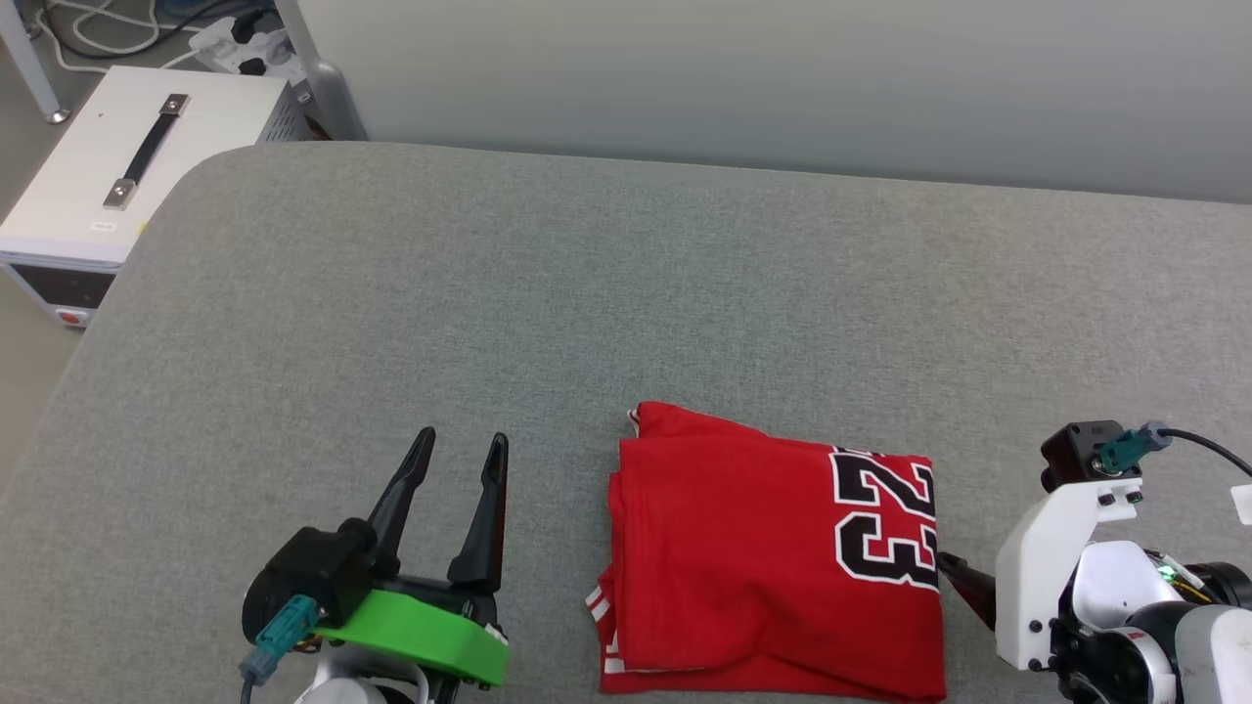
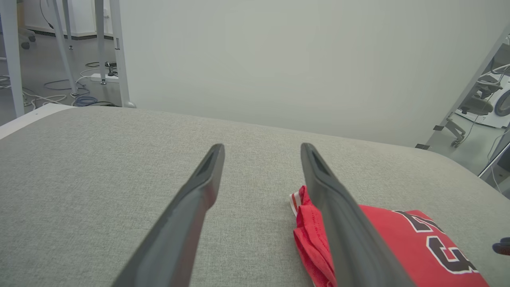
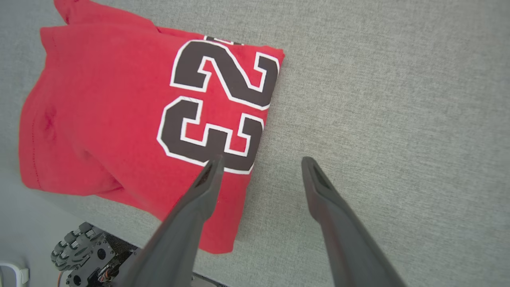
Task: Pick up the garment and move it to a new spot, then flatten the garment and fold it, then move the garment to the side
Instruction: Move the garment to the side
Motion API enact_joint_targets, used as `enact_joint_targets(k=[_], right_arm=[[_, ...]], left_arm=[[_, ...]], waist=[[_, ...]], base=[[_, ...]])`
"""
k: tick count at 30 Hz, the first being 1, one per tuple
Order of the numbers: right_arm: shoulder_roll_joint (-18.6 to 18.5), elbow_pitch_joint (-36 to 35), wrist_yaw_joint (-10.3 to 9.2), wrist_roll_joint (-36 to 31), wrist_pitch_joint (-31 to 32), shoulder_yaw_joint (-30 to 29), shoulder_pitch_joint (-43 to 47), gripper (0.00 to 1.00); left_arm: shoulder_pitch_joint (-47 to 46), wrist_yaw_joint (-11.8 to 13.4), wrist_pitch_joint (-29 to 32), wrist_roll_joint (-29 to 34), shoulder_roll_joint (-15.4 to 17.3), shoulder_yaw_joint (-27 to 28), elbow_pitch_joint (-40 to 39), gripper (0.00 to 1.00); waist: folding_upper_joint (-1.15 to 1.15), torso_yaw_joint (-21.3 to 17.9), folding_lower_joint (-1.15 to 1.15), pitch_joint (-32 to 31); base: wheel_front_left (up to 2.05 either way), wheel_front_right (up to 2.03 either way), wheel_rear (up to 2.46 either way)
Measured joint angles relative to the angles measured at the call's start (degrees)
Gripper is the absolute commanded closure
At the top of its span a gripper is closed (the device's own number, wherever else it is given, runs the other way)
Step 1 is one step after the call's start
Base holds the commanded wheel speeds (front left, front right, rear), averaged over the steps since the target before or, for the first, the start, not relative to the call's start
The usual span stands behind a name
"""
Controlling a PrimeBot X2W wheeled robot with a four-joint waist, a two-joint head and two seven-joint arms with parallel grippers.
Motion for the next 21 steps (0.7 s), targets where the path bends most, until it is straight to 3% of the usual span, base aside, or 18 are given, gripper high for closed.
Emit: enact_joint_targets(k=[5, 20, 21], right_arm=[[1.82, 1.71, 0.0, -1.49, 2.7, -0.58, -1.04, 0.0], [3.08, 11.03, 0.0, -2.58, 1.04, 1.64, -2.93, 0.03], [2.92, 11.55, 0.0, -2.66, 0.83, 2.05, -2.93, 0.62]], left_arm=[[-1.08, 0.0, 0.0, -0.01, -0.11, 0.04, -0.1, 0.0], [-2.75, 0.0, 0.0, -0.01, -0.29, -0.53, -0.07, 0.0], [-2.76, 0.0, 0.0, -0.01, -0.3, -0.54, -0.07, 0.0]], waist=[[0.0, 1.49, 0.0, 1.57], [0.0, 5.31, 0.0, 5.52], [0.0, 5.41, 0.0, 5.61]], base=[[0.0, 0.0, 0.0], [0.0, 0.0, 0.0], [0.0, 0.0, 0.0]])
